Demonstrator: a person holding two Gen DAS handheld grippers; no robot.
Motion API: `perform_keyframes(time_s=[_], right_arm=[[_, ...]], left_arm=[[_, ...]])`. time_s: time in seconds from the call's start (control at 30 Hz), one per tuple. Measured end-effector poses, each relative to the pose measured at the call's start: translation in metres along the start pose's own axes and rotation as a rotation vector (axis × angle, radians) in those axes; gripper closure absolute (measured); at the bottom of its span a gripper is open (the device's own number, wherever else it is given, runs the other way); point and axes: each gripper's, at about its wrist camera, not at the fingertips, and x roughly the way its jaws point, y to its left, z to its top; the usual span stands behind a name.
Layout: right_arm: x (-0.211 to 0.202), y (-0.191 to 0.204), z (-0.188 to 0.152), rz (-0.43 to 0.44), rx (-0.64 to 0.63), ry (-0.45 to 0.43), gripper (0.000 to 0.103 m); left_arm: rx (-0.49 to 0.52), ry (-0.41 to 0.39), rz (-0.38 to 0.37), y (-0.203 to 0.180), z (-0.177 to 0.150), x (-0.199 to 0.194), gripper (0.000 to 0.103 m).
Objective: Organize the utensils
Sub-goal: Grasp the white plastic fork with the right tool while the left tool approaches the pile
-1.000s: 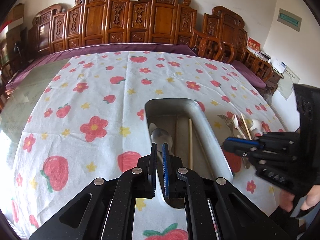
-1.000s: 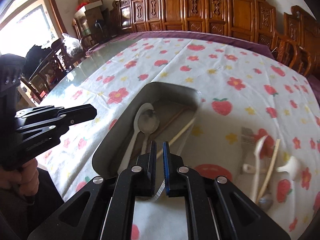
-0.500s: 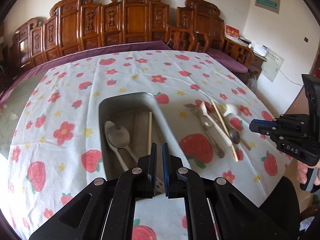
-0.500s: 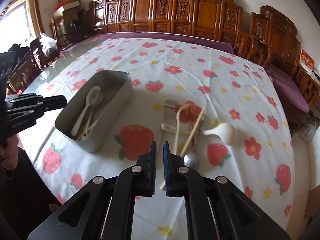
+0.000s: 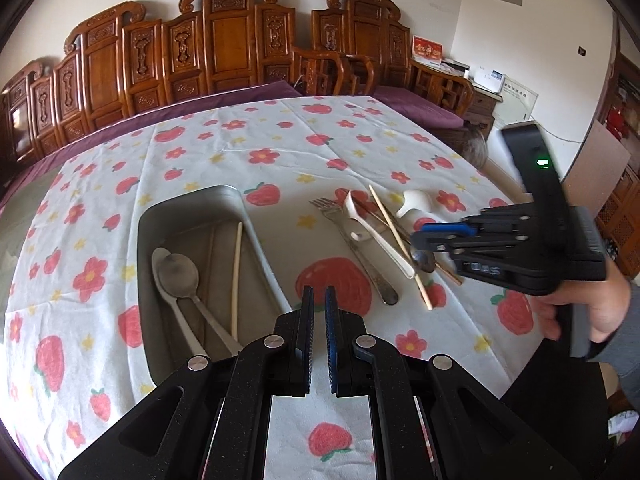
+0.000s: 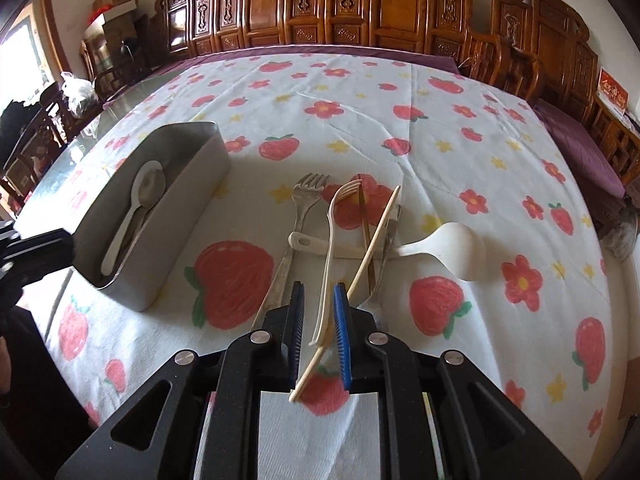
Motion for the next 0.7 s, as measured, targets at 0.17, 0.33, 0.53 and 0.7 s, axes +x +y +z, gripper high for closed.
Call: perform_keyframes(time_s=[0.17, 0.33, 0.53, 0.7], right_arm=[[0.032, -0.006, 0.008, 0.013, 0.024, 0.012, 0.086], [0.055, -0.010, 0.013, 0.013, 0.015, 0.049, 0.086], [0.053, -0.011, 0.011, 0.009, -0.008, -0.010, 0.098], [0.027, -0.020, 0.017, 0.057, 0.015, -0.105, 0.099]], left_arm=[[-0.001, 0.006, -0.002, -0.003, -0.002, 0.004, 0.099], [-0.019, 0.005, 0.000, -0.004, -0.001, 0.007, 0.099], [-0.028, -0.010, 0.020, -0.009, 0.003, 0.009, 0.099], [-0.030, 0.014, 0.046, -0.016, 0.008, 0.021, 0.099]])
